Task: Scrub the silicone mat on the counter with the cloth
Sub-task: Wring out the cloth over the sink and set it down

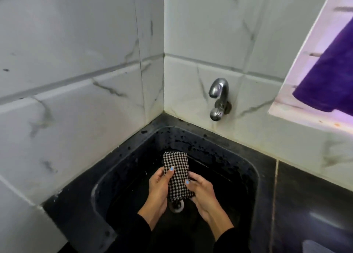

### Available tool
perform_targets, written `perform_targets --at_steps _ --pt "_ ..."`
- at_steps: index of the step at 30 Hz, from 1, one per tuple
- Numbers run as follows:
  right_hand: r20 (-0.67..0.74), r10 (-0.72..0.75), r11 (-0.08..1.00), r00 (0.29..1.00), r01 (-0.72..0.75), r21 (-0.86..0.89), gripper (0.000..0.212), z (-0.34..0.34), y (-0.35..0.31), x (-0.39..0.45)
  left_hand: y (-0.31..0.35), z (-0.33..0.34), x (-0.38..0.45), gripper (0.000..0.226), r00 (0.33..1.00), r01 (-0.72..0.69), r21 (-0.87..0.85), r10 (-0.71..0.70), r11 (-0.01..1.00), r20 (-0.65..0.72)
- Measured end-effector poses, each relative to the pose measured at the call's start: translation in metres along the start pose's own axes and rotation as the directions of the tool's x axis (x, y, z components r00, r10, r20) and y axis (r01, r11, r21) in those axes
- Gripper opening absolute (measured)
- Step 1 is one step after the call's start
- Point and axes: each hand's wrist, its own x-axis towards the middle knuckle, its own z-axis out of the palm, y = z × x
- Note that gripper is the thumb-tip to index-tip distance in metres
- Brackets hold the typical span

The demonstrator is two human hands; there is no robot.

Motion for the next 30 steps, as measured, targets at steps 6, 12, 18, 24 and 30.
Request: perform_targets --at_steps 6,12,18,24,30 --pt "-0.221 -0.147 0.981 0.964 0.114 -0.159 0.031 0.048 -0.035 0.110 0.047 0.001 0.117 0.038 0.991 0.065 0.100 -0.076 0.993 0.111" --pt "-0.250 -0.285 0.925 0.925 0.197 -0.324 0.042 0.080 -0.077 0.219 0.078 0.019 0.231 0.056 0.996 -0.035 0.178 0.020 0.983 0.088" --pt "-0.161 -0.332 0.802 0.929 0.189 -0.567 0.041 0.096 -0.102 0.284 0.081 0.032 0.306 0.051 0.991 -0.087 0.341 0.118 0.936 -0.071" --pt "0.037 -0.216 0.603 0.976 0.164 -0.781 0.051 0.101 -0.103 0.307 0.081 0.016 0.322 0.058 0.957 -0.176 0.799 0.289 0.575 0.003" --pt "0.047 -0.349 0.617 0.936 0.268 -0.740 0.045 0.085 -0.107 0.243 0.079 0.016 0.268 0.049 0.929 -0.268 0.753 0.368 0.600 0.038"
